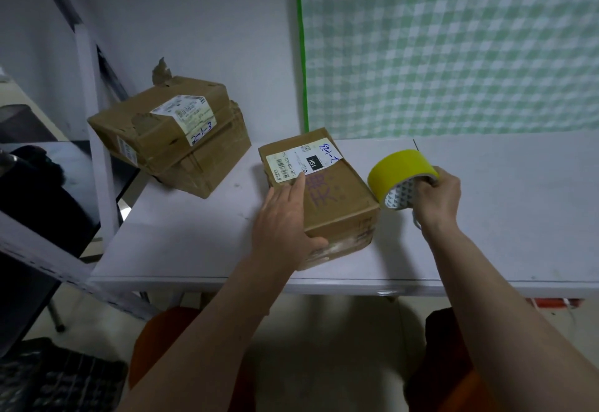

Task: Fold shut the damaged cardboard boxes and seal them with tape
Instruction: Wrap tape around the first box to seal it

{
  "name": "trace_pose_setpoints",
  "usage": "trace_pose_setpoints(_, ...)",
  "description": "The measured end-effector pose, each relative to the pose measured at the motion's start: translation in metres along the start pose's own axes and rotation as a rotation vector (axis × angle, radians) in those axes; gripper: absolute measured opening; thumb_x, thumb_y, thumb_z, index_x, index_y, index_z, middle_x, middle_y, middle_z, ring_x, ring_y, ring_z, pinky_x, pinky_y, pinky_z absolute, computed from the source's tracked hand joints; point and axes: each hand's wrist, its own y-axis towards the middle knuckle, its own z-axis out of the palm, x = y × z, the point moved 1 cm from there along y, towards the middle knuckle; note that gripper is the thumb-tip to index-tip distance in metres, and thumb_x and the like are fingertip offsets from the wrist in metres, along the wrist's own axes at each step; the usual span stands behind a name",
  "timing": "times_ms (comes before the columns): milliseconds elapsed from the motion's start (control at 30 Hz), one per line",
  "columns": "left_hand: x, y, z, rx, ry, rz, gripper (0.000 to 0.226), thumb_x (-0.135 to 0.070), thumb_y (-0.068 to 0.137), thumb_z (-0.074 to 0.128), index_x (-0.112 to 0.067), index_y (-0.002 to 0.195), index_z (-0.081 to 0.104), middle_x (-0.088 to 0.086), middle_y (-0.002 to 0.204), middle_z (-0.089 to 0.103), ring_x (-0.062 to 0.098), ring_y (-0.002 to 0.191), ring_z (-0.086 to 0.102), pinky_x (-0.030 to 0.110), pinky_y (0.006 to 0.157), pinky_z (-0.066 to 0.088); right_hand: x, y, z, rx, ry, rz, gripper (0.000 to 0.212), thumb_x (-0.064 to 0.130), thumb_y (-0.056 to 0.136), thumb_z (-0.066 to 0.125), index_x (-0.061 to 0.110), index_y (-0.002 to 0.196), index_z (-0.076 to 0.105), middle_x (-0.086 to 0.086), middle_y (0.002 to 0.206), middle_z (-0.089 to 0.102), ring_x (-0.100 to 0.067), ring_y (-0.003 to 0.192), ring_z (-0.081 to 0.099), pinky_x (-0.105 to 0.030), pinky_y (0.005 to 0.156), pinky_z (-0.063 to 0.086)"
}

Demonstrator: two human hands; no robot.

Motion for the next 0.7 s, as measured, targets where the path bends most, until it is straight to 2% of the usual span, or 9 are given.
trace_pose_setpoints(300,0.002,0.001,0.005,-0.001,0.017,-0.007,0.113,-0.048,0.068,0.08,-0.021,0.152,0.009,-0.003,0.149,0.03,0.017,0.138,0.025,0.033,0.113,0.023,-0.013,0.006,0.001,0.084,0.001,0.018,0.017,-0.003,0.084,0.044,0.006,0.075,0.055,-0.012,0.076,0.055,-0.022,0.072,0.049,-0.03,0.064,0.037)
trace_pose_setpoints(433,0.001,0.0,0.003,0.009,0.013,0.013,0.111,-0.046,0.07,0.078,-0.021,0.152,0.008,-0.005,0.149,0.029,0.013,0.135,0.029,0.03,0.108,0.03,-0.028,0.004,0.006,0.143,0.034,0.135,0.014,0.003,0.084,0.053,0.008,0.074,0.062,-0.013,0.078,0.06,-0.027,0.076,0.058,-0.046,0.073,0.053)
trace_pose_setpoints(500,0.001,0.001,0.002,0.018,0.016,0.021,0.109,-0.047,0.071,0.078,-0.022,0.152,0.009,-0.007,0.149,0.028,0.013,0.134,0.029,0.029,0.105,0.032,-0.028,0.002,0.005,0.164,0.051,0.179,0.009,0.003,0.084,0.058,0.008,0.079,0.063,-0.014,0.083,0.061,-0.034,0.082,0.062,-0.054,0.075,0.055)
trace_pose_setpoints(567,0.002,0.001,0.001,0.026,0.022,0.031,0.108,-0.047,0.071,0.077,-0.022,0.152,0.01,-0.007,0.149,0.028,0.012,0.135,0.028,0.029,0.105,0.032,-0.024,-0.002,0.005,0.188,0.186,0.277,0.008,0.001,0.083,0.062,0.009,0.083,0.061,-0.015,0.088,0.061,-0.032,0.078,0.063,-0.049,0.071,0.057)
trace_pose_setpoints(633,0.004,0.0,0.001,0.031,0.022,0.039,0.107,-0.048,0.072,0.076,-0.021,0.152,0.011,-0.007,0.15,0.026,0.013,0.136,0.027,0.029,0.106,0.031,-0.026,-0.01,0.01,0.256,0.453,0.47,0.008,0.002,0.084,0.063,0.007,0.089,0.06,-0.017,0.087,0.063,-0.026,0.071,0.063,-0.038,0.061,0.057)
trace_pose_setpoints(700,0.006,-0.001,0.002,0.036,0.018,0.041,0.107,-0.049,0.073,0.076,-0.021,0.153,0.011,-0.007,0.151,0.025,0.012,0.136,0.027,0.028,0.106,0.03,-0.031,-0.026,0.021,0.392,0.63,0.632,0.01,0.009,0.087,0.06,0.006,0.097,0.06,-0.015,0.089,0.065,-0.024,0.073,0.065,-0.033,0.063,0.056)
